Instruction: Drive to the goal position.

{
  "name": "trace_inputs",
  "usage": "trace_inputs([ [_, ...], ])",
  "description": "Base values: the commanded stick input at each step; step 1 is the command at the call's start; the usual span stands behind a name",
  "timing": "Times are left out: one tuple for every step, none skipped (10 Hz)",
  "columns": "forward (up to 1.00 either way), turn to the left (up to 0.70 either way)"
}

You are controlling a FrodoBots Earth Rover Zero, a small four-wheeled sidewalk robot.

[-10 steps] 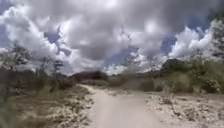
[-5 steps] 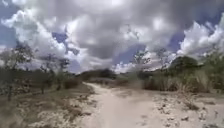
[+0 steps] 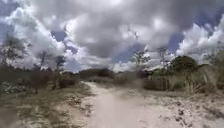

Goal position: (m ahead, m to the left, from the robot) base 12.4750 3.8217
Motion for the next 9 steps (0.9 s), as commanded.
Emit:
trace_inputs([
  [0.85,0.00],
  [0.85,0.00],
  [0.85,0.00],
  [0.85,0.00],
  [0.85,0.00],
  [0.85,0.00],
  [0.85,0.00],
  [0.85,0.00],
  [0.85,0.00],
])
